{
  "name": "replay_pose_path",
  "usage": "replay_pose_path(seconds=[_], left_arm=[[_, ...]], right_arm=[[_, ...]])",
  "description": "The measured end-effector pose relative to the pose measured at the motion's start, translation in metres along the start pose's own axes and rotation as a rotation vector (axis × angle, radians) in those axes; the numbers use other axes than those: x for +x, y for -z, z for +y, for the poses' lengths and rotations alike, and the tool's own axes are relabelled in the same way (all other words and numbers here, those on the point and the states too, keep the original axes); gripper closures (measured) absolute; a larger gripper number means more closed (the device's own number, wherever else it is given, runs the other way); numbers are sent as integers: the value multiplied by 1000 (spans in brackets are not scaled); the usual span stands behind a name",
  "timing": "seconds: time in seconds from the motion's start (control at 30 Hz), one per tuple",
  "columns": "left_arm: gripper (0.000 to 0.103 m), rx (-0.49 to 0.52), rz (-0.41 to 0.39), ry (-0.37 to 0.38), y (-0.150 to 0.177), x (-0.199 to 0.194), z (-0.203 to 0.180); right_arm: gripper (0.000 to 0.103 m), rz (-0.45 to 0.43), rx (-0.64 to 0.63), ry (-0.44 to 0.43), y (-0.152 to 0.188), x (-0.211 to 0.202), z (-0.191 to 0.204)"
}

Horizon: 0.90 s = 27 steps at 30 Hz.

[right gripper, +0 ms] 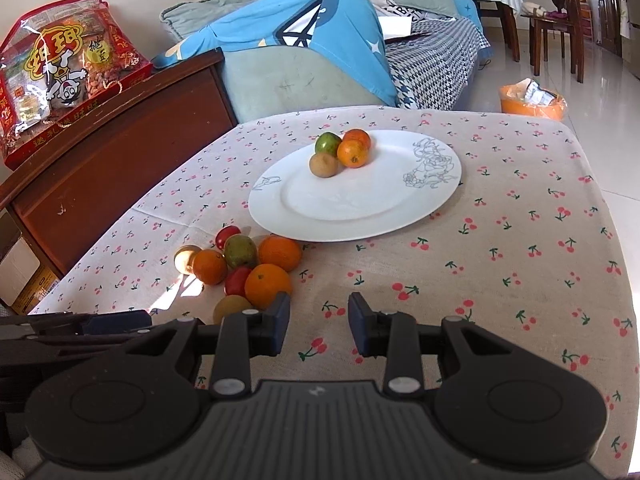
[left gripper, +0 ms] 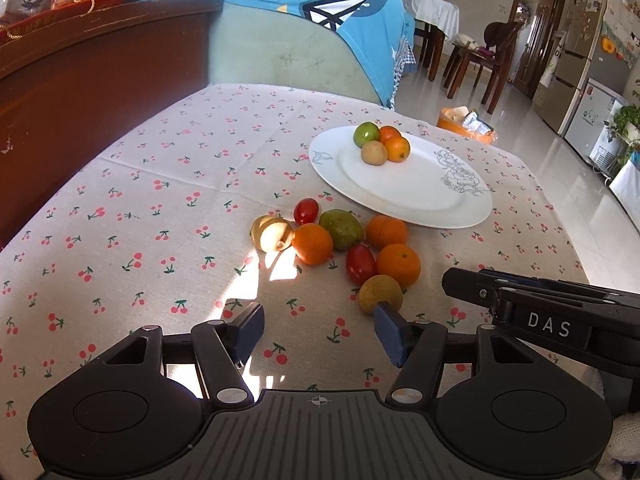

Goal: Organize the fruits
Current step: 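Withdraw both open grippers from the plate toward the remaining fruit, then grasp an orange with the right gripper while the left gripper grasps a brown kiwi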

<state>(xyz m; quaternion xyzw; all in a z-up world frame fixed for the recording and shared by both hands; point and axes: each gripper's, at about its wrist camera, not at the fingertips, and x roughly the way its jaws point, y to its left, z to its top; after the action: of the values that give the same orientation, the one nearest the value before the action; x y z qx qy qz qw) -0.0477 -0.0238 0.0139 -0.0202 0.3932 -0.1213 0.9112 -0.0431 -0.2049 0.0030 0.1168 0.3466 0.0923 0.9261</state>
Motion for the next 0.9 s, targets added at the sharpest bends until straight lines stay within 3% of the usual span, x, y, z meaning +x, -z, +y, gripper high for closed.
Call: replay_pose_path(seconds=[0.43, 0.63, 0.9], left_arm=[[46, -2, -9, 3, 2, -3, 5], [46, 13, -6, 20, 3, -1, 3], [47, 33, -22, 70, 2, 3, -9]], right_arm=[[69, 7, 15, -98, -10, 21, 15], [72, 33, 58, -108, -11, 35, 11], [73, 14, 87, -76, -12, 20, -1]])
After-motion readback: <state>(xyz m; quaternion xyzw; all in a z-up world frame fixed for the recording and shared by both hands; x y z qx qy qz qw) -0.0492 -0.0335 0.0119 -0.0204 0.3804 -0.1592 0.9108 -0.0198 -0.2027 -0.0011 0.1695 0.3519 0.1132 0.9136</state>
